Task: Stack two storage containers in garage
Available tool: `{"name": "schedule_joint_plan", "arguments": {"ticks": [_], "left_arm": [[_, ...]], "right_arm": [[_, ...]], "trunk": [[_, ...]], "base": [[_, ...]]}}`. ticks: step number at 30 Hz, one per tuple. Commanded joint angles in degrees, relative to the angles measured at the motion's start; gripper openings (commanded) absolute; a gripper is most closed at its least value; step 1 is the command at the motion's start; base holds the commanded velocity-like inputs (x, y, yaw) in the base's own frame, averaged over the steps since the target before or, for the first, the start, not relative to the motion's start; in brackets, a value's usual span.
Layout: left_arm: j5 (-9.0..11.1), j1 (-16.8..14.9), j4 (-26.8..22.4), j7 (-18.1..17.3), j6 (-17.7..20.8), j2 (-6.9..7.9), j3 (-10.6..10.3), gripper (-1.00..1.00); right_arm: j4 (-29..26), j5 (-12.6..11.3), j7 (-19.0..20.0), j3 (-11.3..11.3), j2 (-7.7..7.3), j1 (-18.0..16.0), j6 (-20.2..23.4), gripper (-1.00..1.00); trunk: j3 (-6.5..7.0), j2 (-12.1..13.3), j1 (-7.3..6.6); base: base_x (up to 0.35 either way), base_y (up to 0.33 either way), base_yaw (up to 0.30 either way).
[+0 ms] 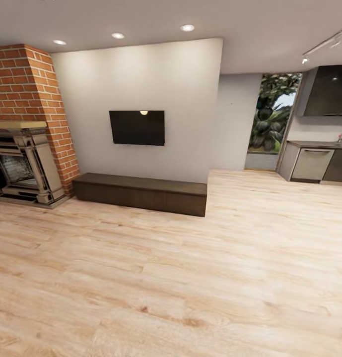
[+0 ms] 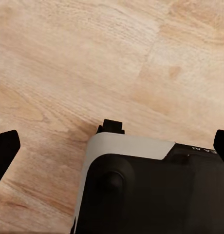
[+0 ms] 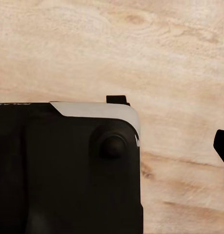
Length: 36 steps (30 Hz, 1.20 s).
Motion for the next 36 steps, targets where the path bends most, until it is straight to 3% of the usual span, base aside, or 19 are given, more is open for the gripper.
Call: {"name": "schedule_joint_plan", "arguments": {"ticks": [1, 36], "left_arm": [[0.4, 0.0, 0.0, 0.1, -0.2, -0.02, -0.5, 1.00], [0.0, 0.0, -0.7, 0.0, -0.2, 0.26, -0.8, 1.00]], "right_arm": [[0.2, -0.3, -0.1, 0.3, 0.02, -0.1, -0.4, 1.00], [0.2, -0.2, 0.0, 0.4, 0.02, -0.1, 0.0, 1.00]], "trunk": [[-0.07, -0.1, 0.01], [-0.07, -0.1, 0.01]], "base": [[0.003, 0.000, 0.271], [0.000, 0.000, 0.297]]}}
